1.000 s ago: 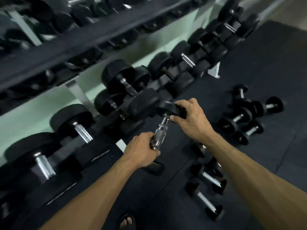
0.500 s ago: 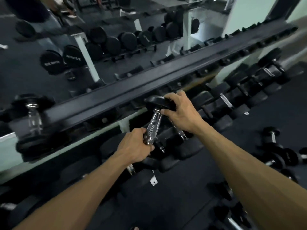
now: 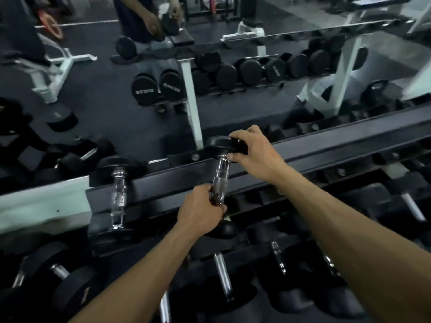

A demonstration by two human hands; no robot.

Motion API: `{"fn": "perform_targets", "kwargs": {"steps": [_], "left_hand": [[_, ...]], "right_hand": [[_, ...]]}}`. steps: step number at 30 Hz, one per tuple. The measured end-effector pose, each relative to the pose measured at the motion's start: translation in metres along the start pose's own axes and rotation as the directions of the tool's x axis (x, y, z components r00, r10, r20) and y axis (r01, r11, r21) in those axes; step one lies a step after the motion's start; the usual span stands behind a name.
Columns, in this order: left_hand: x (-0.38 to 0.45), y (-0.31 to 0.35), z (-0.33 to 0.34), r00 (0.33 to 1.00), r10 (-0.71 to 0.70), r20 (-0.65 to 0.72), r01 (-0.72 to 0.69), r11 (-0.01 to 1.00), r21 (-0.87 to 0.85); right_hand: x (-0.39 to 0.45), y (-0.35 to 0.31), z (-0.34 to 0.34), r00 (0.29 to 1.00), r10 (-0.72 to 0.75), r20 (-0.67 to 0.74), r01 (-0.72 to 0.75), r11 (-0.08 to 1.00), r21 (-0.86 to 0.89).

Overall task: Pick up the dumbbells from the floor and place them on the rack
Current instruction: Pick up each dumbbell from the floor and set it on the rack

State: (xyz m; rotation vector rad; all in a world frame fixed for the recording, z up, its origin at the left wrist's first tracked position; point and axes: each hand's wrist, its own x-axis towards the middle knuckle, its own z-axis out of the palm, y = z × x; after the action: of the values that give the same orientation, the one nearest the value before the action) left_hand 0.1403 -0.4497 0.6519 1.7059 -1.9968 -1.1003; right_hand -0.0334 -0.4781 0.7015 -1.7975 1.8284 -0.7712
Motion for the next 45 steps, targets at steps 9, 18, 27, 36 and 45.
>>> {"fn": "perform_targets", "kwargs": {"steps": [9, 18, 27, 36, 45], "left_hand": [[0.05, -0.012, 0.001, 0.974, -0.189, -0.128, 0.178, 0.98, -0.089], [0.057, -0.024, 0.009, 0.963, -0.238, -0.127, 0.223, 0.967, -0.122], [0.053, -0.018, 0.008, 0.961, -0.262, -0.092, 0.253, 0.962, -0.1], [0.018, -0.002, -0.018, 0.988, 0.004, -0.154, 0.031, 0.973, 0.23], [-0.041, 0.01, -0.01, 0.926, 0.371, 0.073, -0.356, 0.789, 0.5]], "right_hand": [[0.087, 0.009, 0.035, 0.974, -0.113, 0.198, 0.117, 0.993, -0.011], [0.107, 0.028, 0.06, 0.945, -0.195, 0.264, 0.201, 0.98, 0.005], [0.097, 0.023, 0.047, 0.967, -0.14, 0.211, 0.141, 0.99, 0.011], [0.052, 0.005, 0.018, 0.975, -0.072, 0.212, 0.103, 0.985, -0.139], [-0.05, 0.0, -0.022, 0.979, 0.137, 0.153, -0.06, 0.902, -0.428]]}}
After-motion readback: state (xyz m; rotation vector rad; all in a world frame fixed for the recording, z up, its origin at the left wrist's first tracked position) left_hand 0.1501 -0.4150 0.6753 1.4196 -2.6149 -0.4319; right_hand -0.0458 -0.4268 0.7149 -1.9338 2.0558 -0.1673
